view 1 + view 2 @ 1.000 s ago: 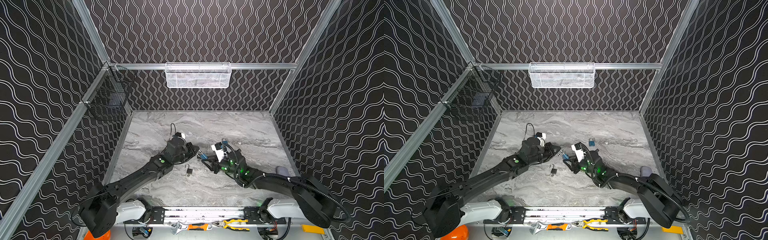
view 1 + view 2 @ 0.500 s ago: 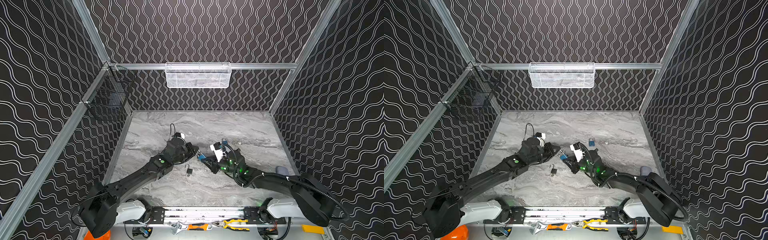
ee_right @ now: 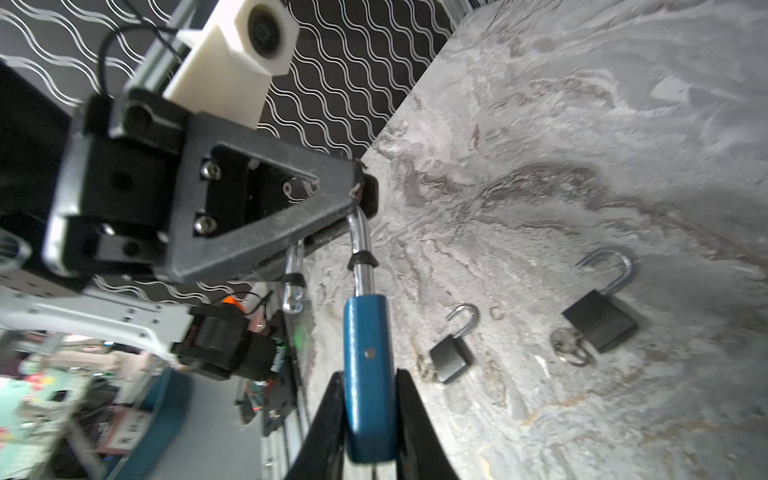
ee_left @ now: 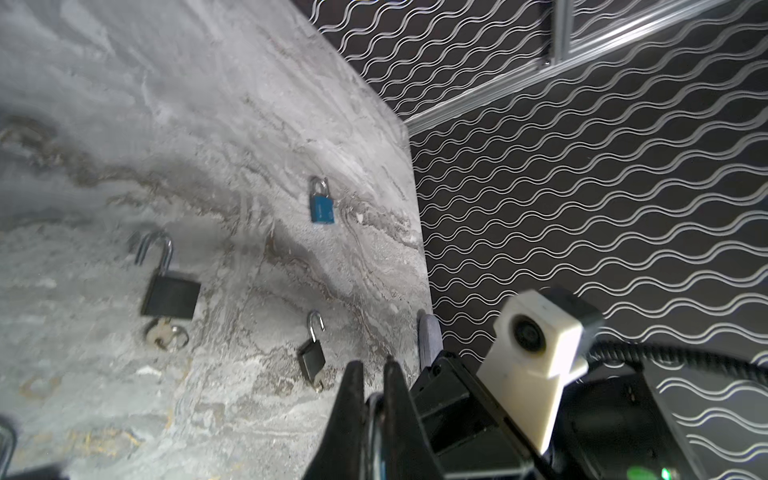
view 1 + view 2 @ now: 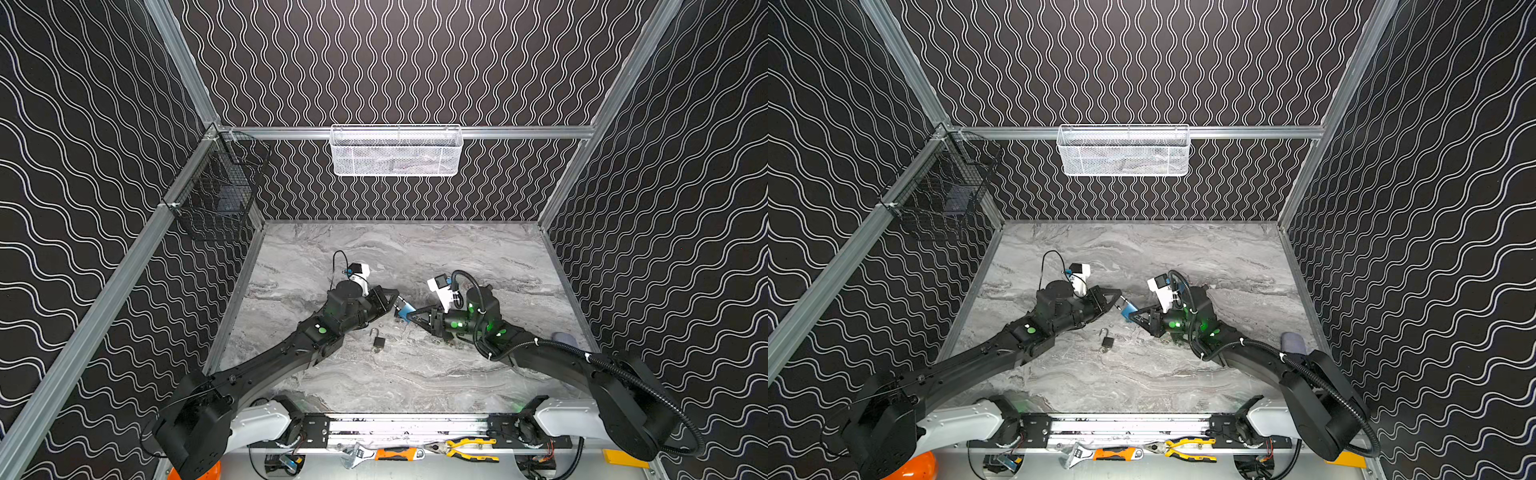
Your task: Lock with the key
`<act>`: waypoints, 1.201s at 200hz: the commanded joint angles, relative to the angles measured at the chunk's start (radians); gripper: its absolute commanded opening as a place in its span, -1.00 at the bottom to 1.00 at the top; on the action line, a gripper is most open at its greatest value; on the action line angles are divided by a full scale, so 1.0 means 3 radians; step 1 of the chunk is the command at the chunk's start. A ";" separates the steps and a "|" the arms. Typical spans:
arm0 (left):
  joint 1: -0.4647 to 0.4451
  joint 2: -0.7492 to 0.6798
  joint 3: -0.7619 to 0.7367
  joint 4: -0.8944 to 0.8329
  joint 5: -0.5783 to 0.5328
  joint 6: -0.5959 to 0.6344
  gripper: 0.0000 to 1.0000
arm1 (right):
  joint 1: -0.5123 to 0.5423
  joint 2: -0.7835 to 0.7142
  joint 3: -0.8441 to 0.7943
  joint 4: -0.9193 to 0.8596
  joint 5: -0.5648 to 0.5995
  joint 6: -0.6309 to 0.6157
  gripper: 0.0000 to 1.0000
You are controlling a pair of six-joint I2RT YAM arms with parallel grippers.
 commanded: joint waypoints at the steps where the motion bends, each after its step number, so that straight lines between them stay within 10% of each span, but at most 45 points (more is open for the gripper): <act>1: -0.0004 -0.0002 -0.0064 0.0068 0.0133 0.0459 -1.00 | -0.0098 0.0004 0.0158 -0.0048 -0.0144 0.0466 -0.83; 240: -0.0005 0.0545 -0.0241 0.0960 0.0710 0.0865 -1.00 | -0.0566 -0.0245 0.0012 0.0331 -0.0673 0.1863 -0.89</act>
